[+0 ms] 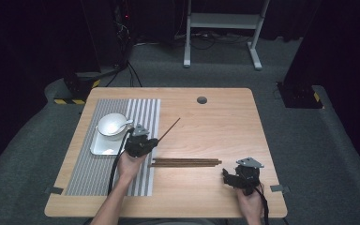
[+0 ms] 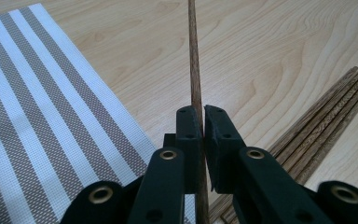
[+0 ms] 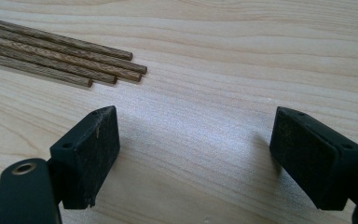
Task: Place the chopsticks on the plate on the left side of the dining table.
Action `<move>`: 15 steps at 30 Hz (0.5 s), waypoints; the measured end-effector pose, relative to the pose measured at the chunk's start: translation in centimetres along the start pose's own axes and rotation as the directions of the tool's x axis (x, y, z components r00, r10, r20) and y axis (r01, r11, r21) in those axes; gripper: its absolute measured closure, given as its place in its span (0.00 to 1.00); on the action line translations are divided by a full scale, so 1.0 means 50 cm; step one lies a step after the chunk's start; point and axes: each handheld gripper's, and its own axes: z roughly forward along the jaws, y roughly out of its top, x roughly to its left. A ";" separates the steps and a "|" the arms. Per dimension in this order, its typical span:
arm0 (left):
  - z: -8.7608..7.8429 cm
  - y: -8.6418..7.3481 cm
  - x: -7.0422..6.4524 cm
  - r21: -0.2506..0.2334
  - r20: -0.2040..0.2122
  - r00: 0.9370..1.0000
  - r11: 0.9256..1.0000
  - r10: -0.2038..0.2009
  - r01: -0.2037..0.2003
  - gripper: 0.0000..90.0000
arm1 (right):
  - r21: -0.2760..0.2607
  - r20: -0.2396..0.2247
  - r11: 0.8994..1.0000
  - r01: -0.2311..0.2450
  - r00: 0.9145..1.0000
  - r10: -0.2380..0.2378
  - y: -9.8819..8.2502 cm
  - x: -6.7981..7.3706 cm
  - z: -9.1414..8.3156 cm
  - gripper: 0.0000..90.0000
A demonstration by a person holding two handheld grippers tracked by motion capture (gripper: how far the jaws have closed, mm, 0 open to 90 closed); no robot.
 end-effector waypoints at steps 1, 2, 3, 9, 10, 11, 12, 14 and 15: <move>-0.002 0.000 0.000 0.000 -0.001 1.000 1.000 -0.001 0.001 0.93 | 0.000 0.000 1.000 0.000 1.000 0.000 0.000 0.000 0.000 0.17; -0.004 -0.001 0.001 0.000 -0.003 1.000 1.000 -0.001 0.001 0.94 | 0.000 0.000 1.000 0.000 1.000 0.000 0.000 0.000 0.000 0.17; -0.006 -0.001 0.002 -0.001 -0.004 1.000 1.000 0.001 -0.001 0.93 | 0.000 0.000 1.000 0.000 1.000 0.000 0.000 0.000 0.000 0.17; -0.015 -0.004 0.007 0.003 -0.011 1.000 1.000 0.004 -0.004 0.94 | 0.000 0.000 1.000 0.000 1.000 0.000 0.000 0.000 0.000 0.17; -0.017 -0.005 0.007 0.003 -0.014 1.000 1.000 0.004 -0.004 0.93 | 0.000 0.000 1.000 0.000 1.000 0.000 0.000 0.000 0.000 0.17; -0.019 -0.006 0.008 0.003 -0.014 1.000 1.000 0.001 -0.001 0.94 | 0.000 0.000 1.000 0.000 1.000 0.000 0.000 0.000 0.000 0.17; -0.021 -0.006 0.010 0.002 -0.017 1.000 1.000 0.002 -0.002 0.93 | 0.000 0.000 1.000 0.000 1.000 0.000 0.000 0.000 0.000 0.17; -0.026 -0.009 0.012 0.001 -0.018 1.000 1.000 -0.004 0.004 0.94 | 0.000 0.000 1.000 0.000 1.000 0.000 0.000 0.000 0.000 0.17; -0.027 -0.009 0.013 0.001 -0.021 1.000 1.000 -0.003 0.003 0.94 | 0.000 0.000 1.000 0.000 1.000 0.000 0.000 0.000 0.000 0.17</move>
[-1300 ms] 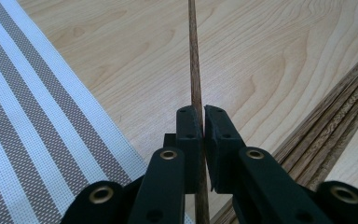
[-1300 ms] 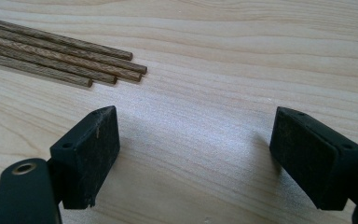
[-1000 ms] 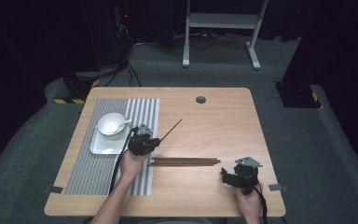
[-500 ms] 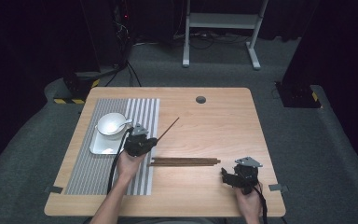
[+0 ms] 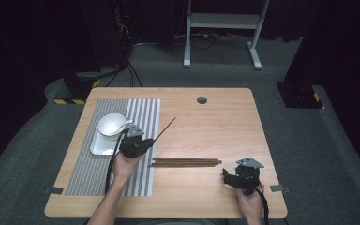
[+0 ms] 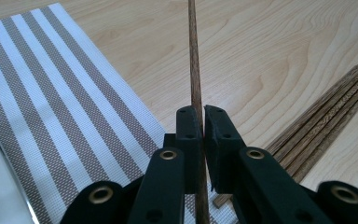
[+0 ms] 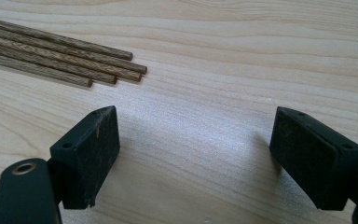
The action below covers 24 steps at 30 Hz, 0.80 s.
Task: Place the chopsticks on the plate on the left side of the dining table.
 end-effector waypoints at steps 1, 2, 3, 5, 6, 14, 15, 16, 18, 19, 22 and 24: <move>-0.002 -0.001 0.001 -0.002 -0.001 1.000 1.000 -0.003 0.003 0.94 | 0.000 0.000 1.000 0.000 1.000 0.000 0.000 0.000 0.000 0.17; -0.004 -0.001 0.002 0.000 -0.005 1.000 1.000 -0.002 0.002 0.94 | 0.000 0.000 1.000 0.000 1.000 0.000 0.000 0.000 0.000 0.17; -0.005 -0.002 0.003 0.001 -0.005 1.000 1.000 -0.004 0.004 0.94 | 0.000 0.000 1.000 0.000 1.000 0.000 0.000 0.000 0.000 0.17; -0.008 -0.002 0.005 0.002 -0.008 1.000 1.000 0.000 0.000 0.94 | 0.000 0.000 1.000 0.000 1.000 0.000 0.000 0.000 0.000 0.17; -0.009 -0.002 0.005 0.003 -0.010 1.000 1.000 0.000 0.000 0.94 | 0.000 0.000 1.000 0.000 1.000 0.000 0.000 0.000 0.000 0.17; -0.019 -0.008 0.012 0.006 -0.018 1.000 1.000 -0.004 0.004 0.94 | 0.000 0.000 1.000 -0.001 1.000 0.001 0.000 0.000 0.000 0.17; -0.021 -0.009 0.012 0.006 -0.019 1.000 1.000 -0.004 0.004 0.94 | 0.000 0.000 1.000 0.000 1.000 0.000 0.000 0.000 0.000 0.17; -0.022 -0.009 0.013 0.006 -0.020 1.000 1.000 -0.002 0.003 0.94 | 0.000 0.000 1.000 -0.001 1.000 0.001 0.000 0.000 0.000 0.17; -0.025 -0.010 0.014 0.005 -0.019 1.000 1.000 -0.004 0.004 0.94 | 0.000 0.000 1.000 0.000 1.000 0.000 0.000 0.000 0.000 0.17; -0.027 -0.011 0.015 0.004 -0.023 1.000 1.000 -0.003 0.003 0.94 | 0.000 0.000 1.000 -0.001 1.000 0.001 0.000 0.000 0.000 0.17; -0.030 -0.013 0.017 0.003 -0.026 1.000 1.000 -0.007 0.008 0.94 | 0.000 0.000 1.000 -0.001 1.000 0.001 0.000 0.000 0.000 0.17; -0.032 -0.014 0.018 0.006 -0.029 1.000 1.000 -0.007 0.007 0.94 | 0.000 0.000 1.000 -0.001 1.000 0.001 0.000 0.000 0.000 0.17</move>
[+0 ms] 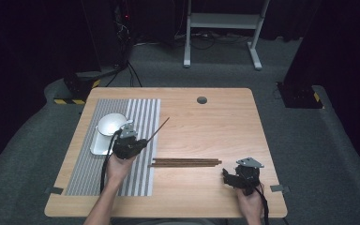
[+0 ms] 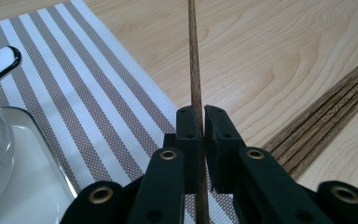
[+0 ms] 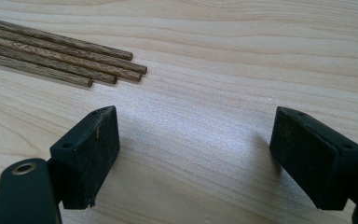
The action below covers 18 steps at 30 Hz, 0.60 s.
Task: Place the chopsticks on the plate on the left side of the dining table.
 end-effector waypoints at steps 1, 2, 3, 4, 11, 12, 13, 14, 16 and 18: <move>-0.001 -0.001 0.000 0.000 0.000 1.000 1.000 -0.002 0.002 0.94 | 0.000 0.000 1.000 0.000 1.000 0.000 0.000 0.000 0.000 0.17; -0.001 -0.002 0.001 0.000 0.000 1.000 1.000 -0.002 0.002 0.93 | 0.000 0.000 1.000 0.000 1.000 0.000 0.000 0.000 0.000 0.17; -0.003 -0.002 0.001 0.002 -0.003 1.000 1.000 0.000 0.000 0.94 | 0.000 0.000 1.000 0.000 1.000 0.000 0.000 0.000 0.000 0.17; -0.003 -0.002 0.002 0.002 -0.005 1.000 1.000 0.002 -0.002 0.94 | 0.000 0.000 1.000 0.000 1.000 0.000 0.000 0.000 0.000 0.17; -0.013 -0.005 0.005 0.002 -0.012 1.000 1.000 0.002 -0.002 0.94 | 0.000 0.000 1.000 0.000 1.000 0.000 0.000 0.000 0.000 0.17; -0.014 -0.006 0.006 0.000 -0.012 1.000 1.000 -0.001 0.001 0.94 | 0.000 0.000 1.000 0.000 1.000 0.000 0.000 0.000 0.000 0.17; -0.016 -0.006 0.007 0.001 -0.014 1.000 1.000 0.000 0.000 0.94 | 0.000 0.000 1.000 0.000 1.000 0.000 0.000 0.000 0.000 0.17; -0.017 -0.007 0.008 -0.001 -0.015 1.000 1.000 -0.001 0.001 0.94 | 0.000 0.000 1.000 0.000 1.000 0.000 0.000 0.000 0.000 0.17; -0.020 -0.008 0.010 0.000 -0.018 1.000 1.000 0.001 -0.001 0.94 | 0.000 0.000 1.000 0.000 1.000 0.000 0.000 0.000 0.000 0.17; -0.022 -0.010 0.011 -0.001 -0.017 1.000 1.000 -0.003 0.003 0.94 | 0.000 0.000 1.000 0.000 1.000 0.000 0.000 0.000 0.000 0.17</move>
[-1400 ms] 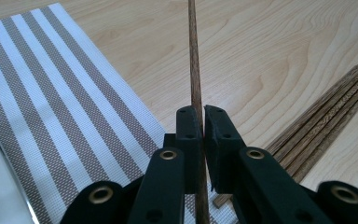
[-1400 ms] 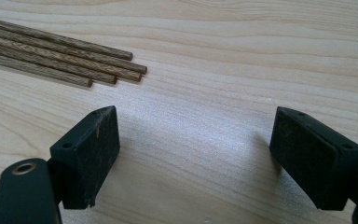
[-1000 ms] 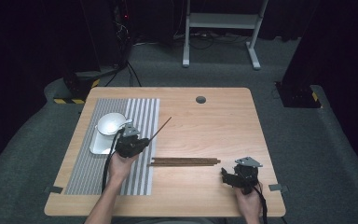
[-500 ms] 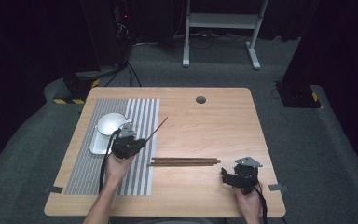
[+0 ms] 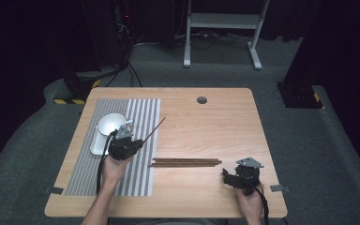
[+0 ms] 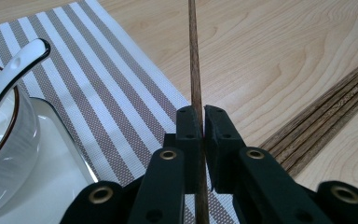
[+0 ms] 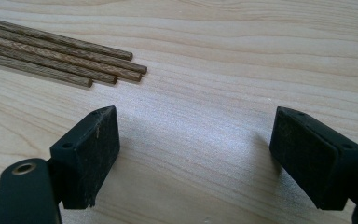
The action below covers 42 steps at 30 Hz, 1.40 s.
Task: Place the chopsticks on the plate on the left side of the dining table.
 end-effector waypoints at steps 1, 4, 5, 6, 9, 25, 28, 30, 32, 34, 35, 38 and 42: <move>-0.001 -0.001 0.001 0.002 -0.002 1.000 1.000 0.002 -0.002 0.94 | 0.000 0.000 1.000 0.000 1.000 0.000 0.000 0.000 0.000 0.17; -0.001 -0.003 0.001 0.012 -0.006 1.000 1.000 0.005 -0.005 0.94 | 0.000 0.000 1.000 0.000 1.000 0.000 0.000 0.000 0.000 0.17; -0.002 -0.004 0.002 0.011 -0.008 1.000 1.000 0.006 -0.006 0.94 | 0.000 0.000 1.000 0.000 1.000 0.000 0.000 0.000 0.000 0.17; -0.003 -0.005 0.003 0.011 -0.008 1.000 1.000 0.004 -0.003 0.94 | 0.000 0.000 1.000 0.001 1.000 -0.001 0.000 0.000 0.000 0.17; -0.005 -0.008 0.006 0.010 -0.013 1.000 1.000 -0.001 0.001 0.93 | 0.000 0.000 1.000 0.000 1.000 0.000 0.000 0.000 0.000 0.17; -0.018 -0.031 0.020 0.011 -0.025 0.999 0.999 -0.032 0.032 0.93 | 0.000 0.000 1.000 0.000 1.000 0.000 0.000 0.000 0.000 0.17; -0.020 -0.033 0.022 0.011 -0.030 0.999 0.999 -0.034 0.035 0.93 | 0.000 0.000 1.000 0.000 1.000 0.000 0.000 0.000 0.000 0.17; -0.021 -0.034 0.023 0.011 -0.031 0.999 0.999 -0.036 0.036 0.93 | 0.000 0.000 1.000 0.000 1.000 0.000 0.000 0.000 0.000 0.17; -0.023 -0.034 0.023 0.011 -0.034 0.999 0.999 -0.036 0.036 0.93 | 0.000 0.000 1.000 0.000 1.000 0.000 0.000 0.000 0.000 0.17; -0.024 -0.035 0.025 0.012 -0.037 0.999 0.999 -0.035 0.035 0.93 | 0.000 0.000 1.000 0.000 1.000 0.000 0.000 0.000 0.000 0.17; -0.024 -0.035 0.025 0.012 -0.038 0.999 0.999 -0.037 0.038 0.93 | 0.000 0.000 1.000 0.000 1.000 0.000 0.000 0.000 0.000 0.17; -0.026 -0.038 0.027 0.013 -0.040 0.998 0.999 -0.040 0.041 0.93 | 0.000 0.001 1.000 -0.001 1.000 0.001 0.000 0.000 0.000 0.17; -0.028 -0.042 0.030 0.012 -0.043 0.998 0.999 -0.045 0.045 0.93 | 0.000 0.000 1.000 0.000 1.000 0.000 0.000 0.000 0.000 0.17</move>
